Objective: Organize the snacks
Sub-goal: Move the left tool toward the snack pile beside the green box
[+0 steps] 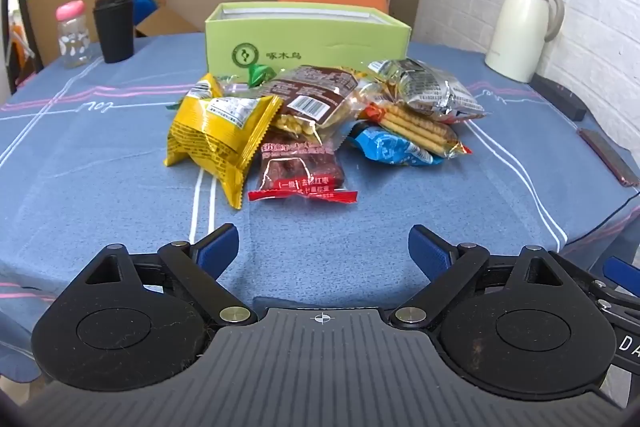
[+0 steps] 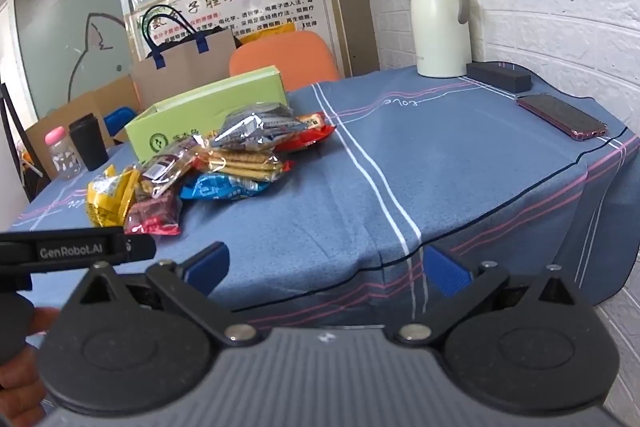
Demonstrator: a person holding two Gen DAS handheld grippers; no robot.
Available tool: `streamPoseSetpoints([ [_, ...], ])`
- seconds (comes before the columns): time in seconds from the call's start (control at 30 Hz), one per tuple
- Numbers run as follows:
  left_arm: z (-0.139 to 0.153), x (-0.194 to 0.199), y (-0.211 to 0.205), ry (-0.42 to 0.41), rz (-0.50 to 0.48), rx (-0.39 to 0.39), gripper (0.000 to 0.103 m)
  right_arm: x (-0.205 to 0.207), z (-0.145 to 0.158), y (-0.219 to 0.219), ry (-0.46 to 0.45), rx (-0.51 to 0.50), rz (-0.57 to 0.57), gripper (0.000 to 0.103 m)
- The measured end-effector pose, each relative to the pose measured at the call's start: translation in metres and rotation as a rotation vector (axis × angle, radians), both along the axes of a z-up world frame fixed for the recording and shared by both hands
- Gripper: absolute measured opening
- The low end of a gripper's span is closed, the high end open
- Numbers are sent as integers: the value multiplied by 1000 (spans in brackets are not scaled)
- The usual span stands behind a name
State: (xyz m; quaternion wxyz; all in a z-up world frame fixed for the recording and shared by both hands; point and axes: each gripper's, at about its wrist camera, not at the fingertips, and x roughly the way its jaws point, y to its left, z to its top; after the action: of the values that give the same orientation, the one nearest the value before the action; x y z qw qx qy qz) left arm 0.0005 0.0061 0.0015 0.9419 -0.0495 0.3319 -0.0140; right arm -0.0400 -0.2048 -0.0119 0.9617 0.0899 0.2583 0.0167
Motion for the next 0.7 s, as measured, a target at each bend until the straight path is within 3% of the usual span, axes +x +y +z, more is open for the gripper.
streamPoseSetpoints([
  [0.7,-2,0,5,6,9,-15,88,2,-2,5,12,-33,17,102],
])
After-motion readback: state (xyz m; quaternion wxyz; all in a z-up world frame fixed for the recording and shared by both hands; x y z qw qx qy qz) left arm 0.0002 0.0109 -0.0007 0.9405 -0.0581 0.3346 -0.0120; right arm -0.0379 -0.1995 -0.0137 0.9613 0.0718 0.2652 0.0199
